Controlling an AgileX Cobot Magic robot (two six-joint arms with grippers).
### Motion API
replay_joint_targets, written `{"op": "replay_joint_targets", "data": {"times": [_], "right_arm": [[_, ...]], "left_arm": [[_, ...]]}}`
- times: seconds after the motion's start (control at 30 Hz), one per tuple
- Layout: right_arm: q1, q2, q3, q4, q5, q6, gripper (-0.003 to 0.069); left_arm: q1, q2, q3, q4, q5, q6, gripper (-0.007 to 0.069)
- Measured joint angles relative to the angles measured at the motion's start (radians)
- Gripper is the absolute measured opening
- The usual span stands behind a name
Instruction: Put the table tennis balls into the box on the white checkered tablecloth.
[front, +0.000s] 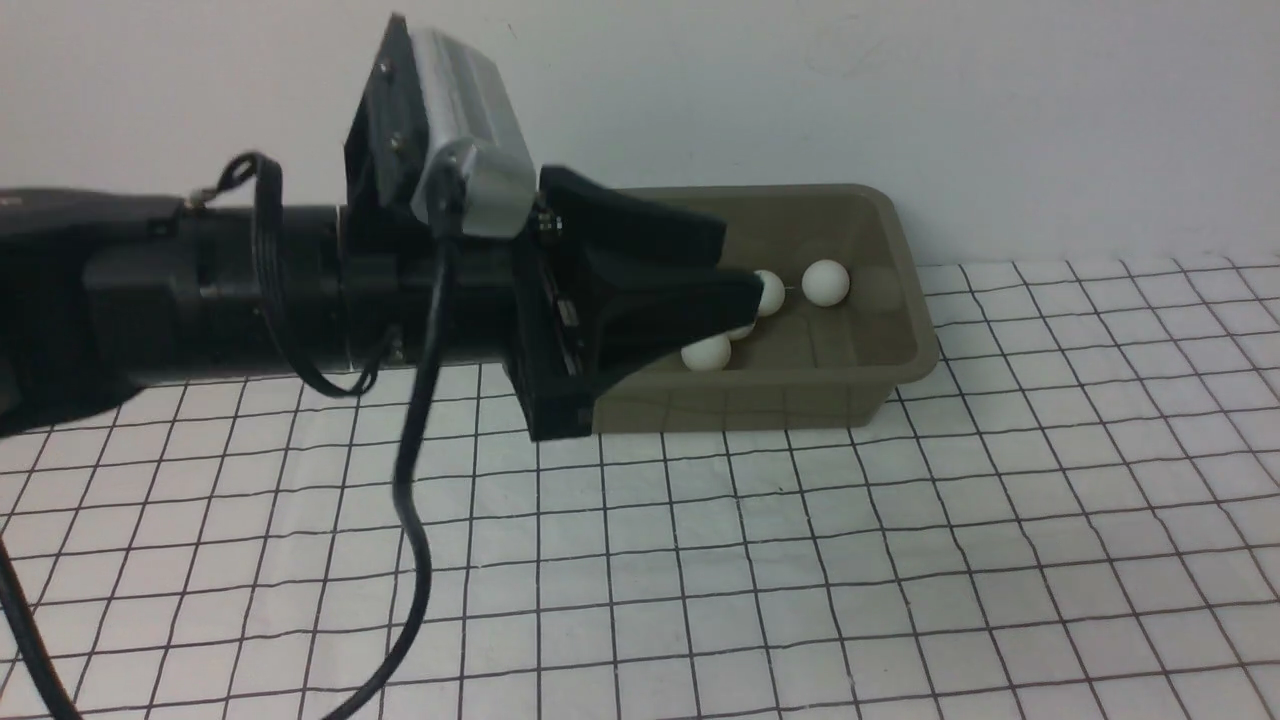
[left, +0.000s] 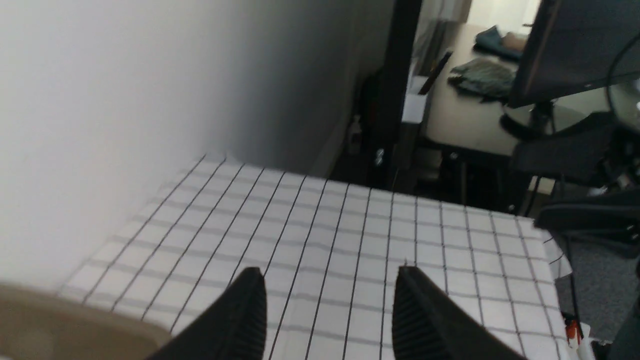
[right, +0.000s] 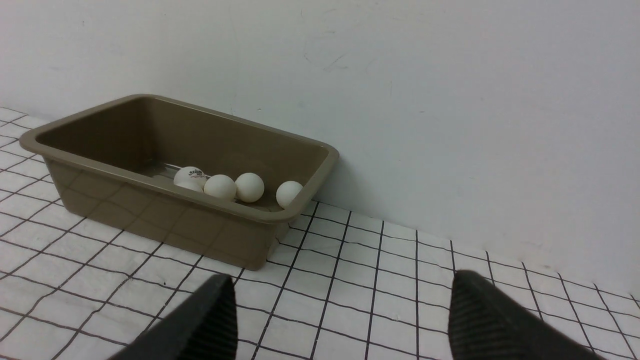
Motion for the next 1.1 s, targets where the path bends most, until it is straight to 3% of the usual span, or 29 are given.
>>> {"op": "replay_joint_targets", "data": {"times": [0.23,0.4,0.5,0.57,0.63,0.67,0.7,0.8,0.9,1.0,1.1], "right_arm": [[0.000,0.000,0.000,0.000,0.000,0.000,0.0514],[0.000,0.000,0.000,-0.001,0.000,0.000,0.0514],[0.000,0.000,0.000,-0.001,0.000,0.000,0.0514],[0.000,0.000,0.000,-0.001,0.000,0.000,0.0514],[0.000,0.000,0.000,-0.001,0.000,0.000,0.0514],[0.000,0.000,0.000,-0.001,0.000,0.000,0.0514],[0.000,0.000,0.000,-0.001,0.000,0.000,0.0514],[0.000,0.000,0.000,-0.001,0.000,0.000,0.0514],[0.000,0.000,0.000,-0.001,0.000,0.000,0.0514],[0.000,0.000,0.000,-0.001,0.000,0.000,0.0514],[0.000,0.000,0.000,-0.001,0.000,0.000,0.0514]], "left_arm": [[0.002,-0.057,-0.218,0.066,0.032,-0.121,0.0321],[0.018,-0.113,-0.331,0.250,-0.028,-0.397,0.0321],[0.041,-0.139,-0.364,0.458,-0.091,-0.646,0.0321],[0.075,-0.161,-0.374,0.857,-0.131,-1.064,0.0321],[0.082,-0.173,-0.372,1.142,-0.109,-1.323,0.0321],[0.083,-0.175,-0.371,1.171,-0.104,-1.374,0.0321],[0.085,-0.180,-0.369,1.308,-0.074,-1.471,0.0321],[0.088,-0.199,-0.346,1.563,0.005,-1.709,0.0321],[0.089,-0.237,-0.274,1.740,0.021,-1.809,0.0321],[0.089,-0.281,-0.194,1.795,-0.008,-1.820,0.0321],[0.089,-0.426,0.033,1.883,-0.146,-1.829,0.0321]]}}
